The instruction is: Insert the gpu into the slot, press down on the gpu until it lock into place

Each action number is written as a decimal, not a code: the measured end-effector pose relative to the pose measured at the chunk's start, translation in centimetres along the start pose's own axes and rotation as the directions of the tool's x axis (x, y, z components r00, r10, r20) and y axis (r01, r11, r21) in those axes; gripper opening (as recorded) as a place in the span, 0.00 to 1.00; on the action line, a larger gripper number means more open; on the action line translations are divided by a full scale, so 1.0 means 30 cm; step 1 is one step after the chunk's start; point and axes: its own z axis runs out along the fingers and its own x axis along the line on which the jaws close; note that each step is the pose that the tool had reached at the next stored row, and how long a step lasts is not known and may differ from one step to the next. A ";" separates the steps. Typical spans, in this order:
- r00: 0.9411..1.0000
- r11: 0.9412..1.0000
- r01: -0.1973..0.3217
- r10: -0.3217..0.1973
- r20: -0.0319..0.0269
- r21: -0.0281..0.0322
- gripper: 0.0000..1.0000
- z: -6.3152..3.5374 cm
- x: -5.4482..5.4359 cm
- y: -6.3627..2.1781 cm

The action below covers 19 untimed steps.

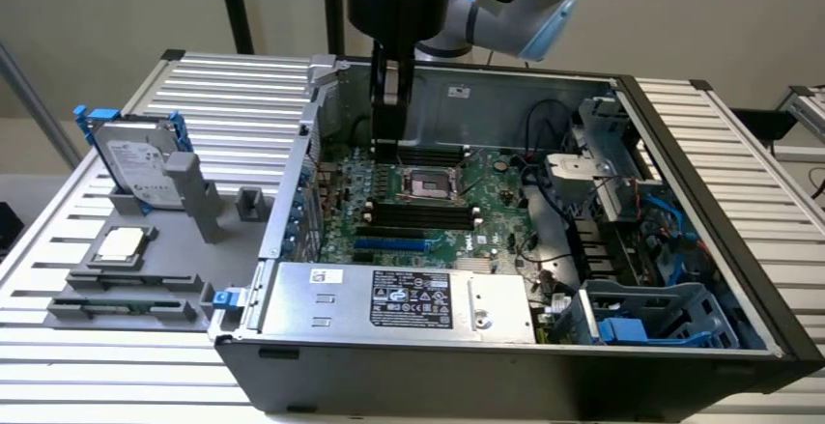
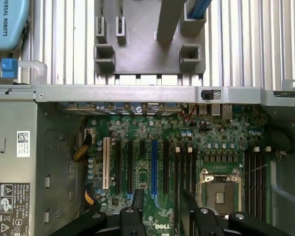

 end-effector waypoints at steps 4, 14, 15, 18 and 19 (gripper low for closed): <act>0.987 0.987 -0.161 0.161 0.003 -0.005 0.42 -0.021 0.003 -0.019; 0.680 0.680 -0.733 0.733 0.005 -0.029 0.42 -0.110 0.015 -0.098; 0.628 0.628 -0.777 0.778 0.004 -0.032 0.42 -0.119 0.016 -0.106; 0.461 0.461 -0.887 0.887 0.001 -0.039 0.42 -0.146 0.019 -0.129; 0.402 0.402 -0.915 0.916 0.000 -0.040 0.42 -0.155 0.020 -0.137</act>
